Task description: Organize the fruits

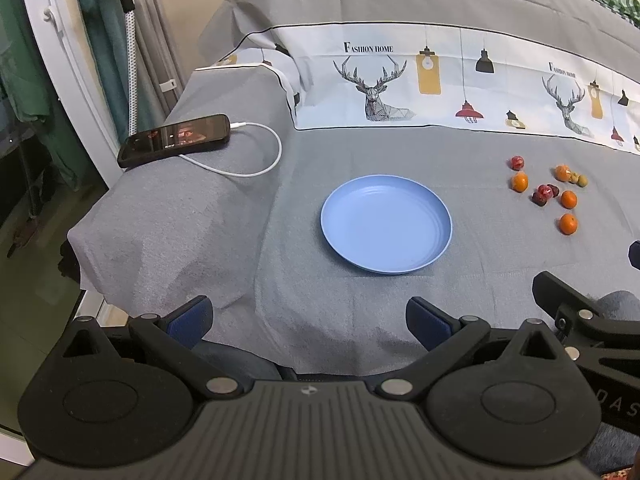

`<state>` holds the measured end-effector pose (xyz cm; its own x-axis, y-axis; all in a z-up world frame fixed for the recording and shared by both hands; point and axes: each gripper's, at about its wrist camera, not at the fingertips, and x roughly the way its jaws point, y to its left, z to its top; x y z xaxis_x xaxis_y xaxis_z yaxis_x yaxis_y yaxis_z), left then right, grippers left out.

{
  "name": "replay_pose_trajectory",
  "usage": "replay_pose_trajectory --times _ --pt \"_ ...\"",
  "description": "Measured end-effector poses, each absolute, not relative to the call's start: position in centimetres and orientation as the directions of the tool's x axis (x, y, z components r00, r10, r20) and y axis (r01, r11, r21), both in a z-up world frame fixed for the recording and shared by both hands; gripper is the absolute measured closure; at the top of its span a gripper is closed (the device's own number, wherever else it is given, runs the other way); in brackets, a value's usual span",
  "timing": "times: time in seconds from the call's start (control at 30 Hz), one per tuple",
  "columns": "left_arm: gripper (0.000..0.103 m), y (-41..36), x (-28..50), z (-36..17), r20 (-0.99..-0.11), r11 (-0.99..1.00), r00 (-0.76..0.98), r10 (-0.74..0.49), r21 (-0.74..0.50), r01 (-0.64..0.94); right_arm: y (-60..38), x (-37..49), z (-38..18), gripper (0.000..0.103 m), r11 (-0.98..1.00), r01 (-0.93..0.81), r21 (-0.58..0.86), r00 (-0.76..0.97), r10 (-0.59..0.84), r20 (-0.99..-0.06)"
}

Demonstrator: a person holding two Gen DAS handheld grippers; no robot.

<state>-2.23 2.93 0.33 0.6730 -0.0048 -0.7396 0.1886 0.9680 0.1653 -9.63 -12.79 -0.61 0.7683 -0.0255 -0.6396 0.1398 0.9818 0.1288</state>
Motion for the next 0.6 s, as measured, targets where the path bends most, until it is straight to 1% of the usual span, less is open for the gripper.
replay_pose_trajectory --times 0.2,0.33,0.6 --pt "0.0 3.0 -1.9 0.2 -0.742 0.97 0.67 -0.013 0.154 0.189 -12.7 -9.4 -0.6 0.001 0.982 0.141 0.126 0.768 -0.028 -0.639" --pt "0.0 2.4 -1.8 0.2 -0.727 0.962 0.686 -0.005 0.183 0.201 -12.5 -9.2 -0.8 0.001 0.983 0.142 0.113 0.771 -0.038 -0.636" --pt "0.0 2.1 -2.0 0.1 -0.735 0.959 0.678 -0.009 0.186 0.215 -12.5 -9.7 -0.8 0.001 0.981 0.158 0.11 0.774 -0.054 -0.63"
